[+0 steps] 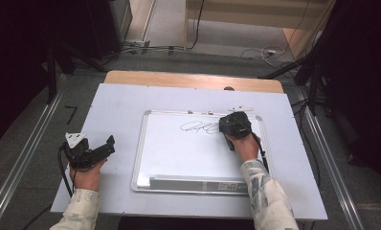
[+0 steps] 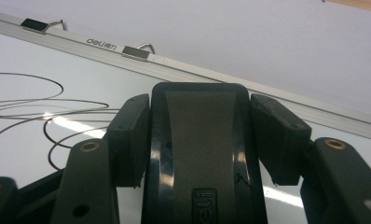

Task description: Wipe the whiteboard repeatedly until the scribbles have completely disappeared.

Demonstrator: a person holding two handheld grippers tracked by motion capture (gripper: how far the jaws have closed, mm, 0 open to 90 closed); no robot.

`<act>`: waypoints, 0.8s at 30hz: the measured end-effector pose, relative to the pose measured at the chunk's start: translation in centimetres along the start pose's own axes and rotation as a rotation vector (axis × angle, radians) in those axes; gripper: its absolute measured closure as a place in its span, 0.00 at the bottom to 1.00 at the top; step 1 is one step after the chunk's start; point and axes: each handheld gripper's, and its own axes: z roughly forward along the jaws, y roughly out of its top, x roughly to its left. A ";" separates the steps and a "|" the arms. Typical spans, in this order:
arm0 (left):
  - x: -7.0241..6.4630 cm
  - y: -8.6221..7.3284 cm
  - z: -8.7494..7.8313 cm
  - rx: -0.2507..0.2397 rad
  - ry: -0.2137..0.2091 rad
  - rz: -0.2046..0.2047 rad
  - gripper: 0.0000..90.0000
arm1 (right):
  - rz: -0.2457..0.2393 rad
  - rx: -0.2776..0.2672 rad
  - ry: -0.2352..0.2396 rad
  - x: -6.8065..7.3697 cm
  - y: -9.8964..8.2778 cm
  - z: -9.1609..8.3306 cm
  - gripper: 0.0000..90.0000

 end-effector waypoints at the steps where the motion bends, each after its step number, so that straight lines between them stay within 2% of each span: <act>1: 0.0 0.0 0.0 0.000 0.000 -0.001 0.03 | -0.003 -0.002 0.001 0.1 0.0 0.1 0.44; 11: 0.0 0.0 0.0 0.001 -0.001 -0.001 0.03 | -0.020 -0.002 0.014 2.0 0.6 0.5 0.44; 24: 0.0 0.1 -0.1 -0.005 -0.003 -0.003 0.04 | -0.036 -0.002 0.028 3.3 1.0 0.9 0.44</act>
